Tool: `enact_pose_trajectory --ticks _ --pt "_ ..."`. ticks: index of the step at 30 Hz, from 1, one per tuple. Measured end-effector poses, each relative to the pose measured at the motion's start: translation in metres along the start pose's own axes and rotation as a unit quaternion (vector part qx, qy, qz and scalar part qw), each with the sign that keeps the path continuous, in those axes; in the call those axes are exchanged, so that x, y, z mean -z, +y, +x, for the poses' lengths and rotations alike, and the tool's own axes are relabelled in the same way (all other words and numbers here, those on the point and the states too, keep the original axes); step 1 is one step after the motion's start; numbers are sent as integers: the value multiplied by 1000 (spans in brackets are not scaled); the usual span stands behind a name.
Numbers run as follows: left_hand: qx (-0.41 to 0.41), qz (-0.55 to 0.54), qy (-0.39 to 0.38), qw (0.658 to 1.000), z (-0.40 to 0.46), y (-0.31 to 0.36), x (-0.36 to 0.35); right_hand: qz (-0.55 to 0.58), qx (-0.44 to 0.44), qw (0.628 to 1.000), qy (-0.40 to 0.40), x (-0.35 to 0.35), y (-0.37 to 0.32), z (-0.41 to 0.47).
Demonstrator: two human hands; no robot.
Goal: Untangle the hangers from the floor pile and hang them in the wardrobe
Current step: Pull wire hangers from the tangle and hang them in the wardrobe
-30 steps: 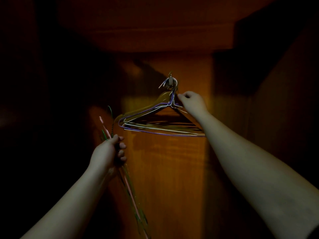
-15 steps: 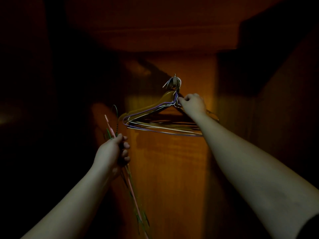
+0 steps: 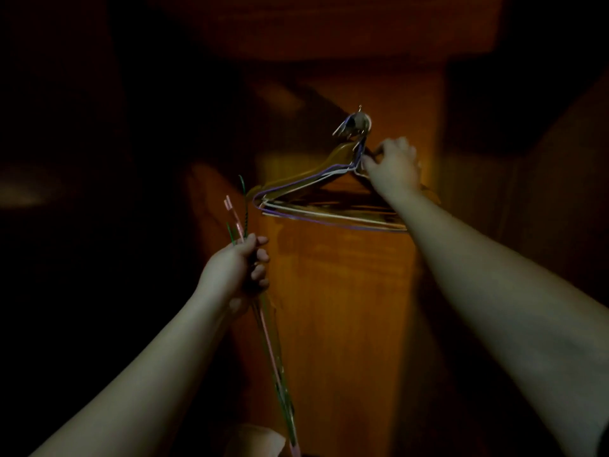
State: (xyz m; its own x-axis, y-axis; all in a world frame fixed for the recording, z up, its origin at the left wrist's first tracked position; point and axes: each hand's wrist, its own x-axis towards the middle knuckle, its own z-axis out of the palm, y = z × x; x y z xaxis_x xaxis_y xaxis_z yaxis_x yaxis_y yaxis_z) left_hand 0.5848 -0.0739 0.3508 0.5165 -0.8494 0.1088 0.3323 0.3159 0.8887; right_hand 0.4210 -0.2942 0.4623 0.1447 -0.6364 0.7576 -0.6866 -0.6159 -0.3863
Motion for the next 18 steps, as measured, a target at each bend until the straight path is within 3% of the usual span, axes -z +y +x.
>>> enact_pose_trajectory --ticks 3,7,10,12,15,18 --pt "3 -2 -18 1000 -9 -8 14 128 30 991 11 -1 -7 -46" --pt "12 18 -47 999 -21 -25 36 237 32 964 -117 -29 -11 -148" --pt "26 23 -59 998 -26 -35 47 284 -48 912 -291 -53 -2 -229" --pt "34 14 -61 997 -27 -41 52 296 -114 875 -366 -68 3 -276" --pt "47 -8 -67 997 -29 -51 57 331 -209 822 -414 -87 4 -322" --pt "59 -24 -73 995 -32 -62 60 391 -290 772 -409 -93 0 -336"
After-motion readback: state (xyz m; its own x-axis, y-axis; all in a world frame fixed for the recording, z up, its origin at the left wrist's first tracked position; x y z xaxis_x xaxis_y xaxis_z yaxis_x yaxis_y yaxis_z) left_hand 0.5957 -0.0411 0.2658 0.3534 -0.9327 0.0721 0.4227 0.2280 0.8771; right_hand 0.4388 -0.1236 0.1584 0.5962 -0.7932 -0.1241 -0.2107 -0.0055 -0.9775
